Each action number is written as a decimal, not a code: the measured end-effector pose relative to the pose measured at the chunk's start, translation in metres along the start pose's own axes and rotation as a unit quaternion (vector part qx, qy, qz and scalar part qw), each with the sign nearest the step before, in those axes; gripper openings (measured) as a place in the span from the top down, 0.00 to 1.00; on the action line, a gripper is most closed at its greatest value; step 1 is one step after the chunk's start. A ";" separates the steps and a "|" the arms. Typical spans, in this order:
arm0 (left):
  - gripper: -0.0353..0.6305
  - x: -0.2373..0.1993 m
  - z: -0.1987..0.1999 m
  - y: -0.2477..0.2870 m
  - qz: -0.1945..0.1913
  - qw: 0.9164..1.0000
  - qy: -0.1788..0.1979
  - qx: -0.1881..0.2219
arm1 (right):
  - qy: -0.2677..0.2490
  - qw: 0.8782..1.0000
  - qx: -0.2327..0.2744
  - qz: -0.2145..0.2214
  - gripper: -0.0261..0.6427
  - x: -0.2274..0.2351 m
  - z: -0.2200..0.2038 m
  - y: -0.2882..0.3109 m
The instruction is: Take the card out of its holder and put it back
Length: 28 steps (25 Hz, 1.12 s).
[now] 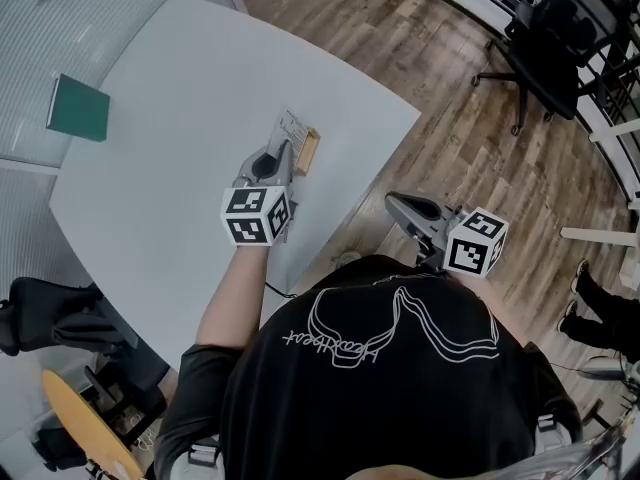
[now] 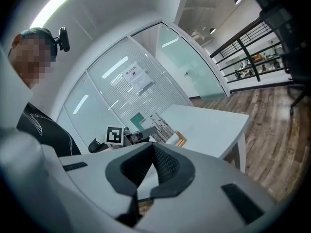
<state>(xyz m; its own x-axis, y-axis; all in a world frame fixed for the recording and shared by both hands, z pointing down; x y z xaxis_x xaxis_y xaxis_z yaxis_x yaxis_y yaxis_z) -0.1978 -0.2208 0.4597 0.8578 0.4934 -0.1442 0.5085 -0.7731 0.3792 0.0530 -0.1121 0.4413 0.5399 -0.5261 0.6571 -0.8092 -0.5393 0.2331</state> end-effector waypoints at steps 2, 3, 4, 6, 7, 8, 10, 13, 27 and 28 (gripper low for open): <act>0.91 -0.002 -0.001 0.001 0.001 1.000 -0.001 0.001 | 0.002 1.000 0.000 -0.001 0.95 0.002 -0.001 0.002; 0.91 -0.002 -0.001 0.002 0.000 1.000 0.000 0.002 | 0.003 1.000 -0.001 -0.001 0.95 0.002 -0.001 0.003; 0.91 -0.003 -0.001 0.002 -0.001 1.000 0.000 0.003 | 0.004 1.000 -0.001 -0.002 0.95 0.002 -0.001 0.003; 0.91 -0.003 -0.001 0.004 -0.002 1.000 0.000 0.003 | 0.006 1.000 -0.002 -0.002 0.95 0.002 -0.001 0.004; 0.91 -0.003 -0.001 0.004 -0.002 1.000 -0.001 0.003 | 0.007 1.000 -0.003 -0.003 0.95 0.002 -0.001 0.004; 0.91 -0.004 0.000 0.005 -0.002 1.000 -0.001 0.002 | 0.007 1.000 -0.005 -0.005 0.95 0.002 -0.001 0.004; 0.91 -0.004 0.000 0.005 0.000 1.000 -0.002 -0.001 | 0.008 1.000 -0.005 -0.005 0.95 0.002 -0.001 0.004; 0.91 -0.002 0.001 0.003 0.001 1.000 -0.003 -0.004 | 0.009 1.000 -0.002 -0.006 0.95 0.002 -0.002 0.003; 0.91 0.000 -0.014 0.013 -0.006 1.000 0.001 -0.030 | 0.014 1.000 0.000 -0.008 0.95 0.003 -0.005 -0.001; 0.91 0.000 -0.016 0.014 -0.007 0.999 0.000 -0.033 | 0.015 1.000 -0.001 -0.010 0.95 0.004 -0.006 -0.002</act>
<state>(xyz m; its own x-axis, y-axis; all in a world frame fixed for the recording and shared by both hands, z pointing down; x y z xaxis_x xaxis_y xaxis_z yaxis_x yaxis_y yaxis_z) -0.1917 -0.2249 0.4799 0.8510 0.5037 -0.1488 0.5135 -0.7386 0.4368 0.0552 -0.1093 0.4476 0.5487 -0.4956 0.6733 -0.7991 -0.5477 0.2481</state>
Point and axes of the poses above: the fingertips, and each gripper's own axes: y forward along the fingers, x to its right, z out of its top, the point moved 7 cm from there along -y, backward along the fingers, and after that the axes turned 1 degree about y, right-handed, at the moved point
